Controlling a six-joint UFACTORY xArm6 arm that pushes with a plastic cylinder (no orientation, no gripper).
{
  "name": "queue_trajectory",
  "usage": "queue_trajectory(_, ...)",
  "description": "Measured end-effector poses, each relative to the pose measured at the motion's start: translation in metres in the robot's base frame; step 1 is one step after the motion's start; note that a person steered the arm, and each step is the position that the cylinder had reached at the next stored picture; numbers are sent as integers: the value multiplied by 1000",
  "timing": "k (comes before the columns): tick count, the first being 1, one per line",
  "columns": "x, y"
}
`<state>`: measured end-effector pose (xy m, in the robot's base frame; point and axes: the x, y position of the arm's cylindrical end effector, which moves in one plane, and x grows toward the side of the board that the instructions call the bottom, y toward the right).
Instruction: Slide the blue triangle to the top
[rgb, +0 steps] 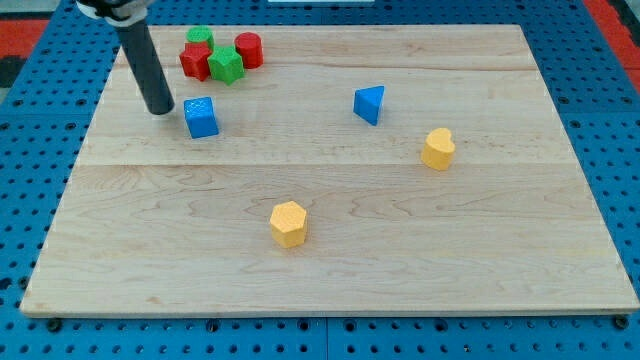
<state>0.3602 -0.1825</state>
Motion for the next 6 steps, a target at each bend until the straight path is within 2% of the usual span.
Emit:
queue_trajectory(1,1,83)
queue_trajectory(3,22,191)
queue_trajectory(4,16,266)
queue_trajectory(5,1,287)
queue_trajectory(6,-21,234)
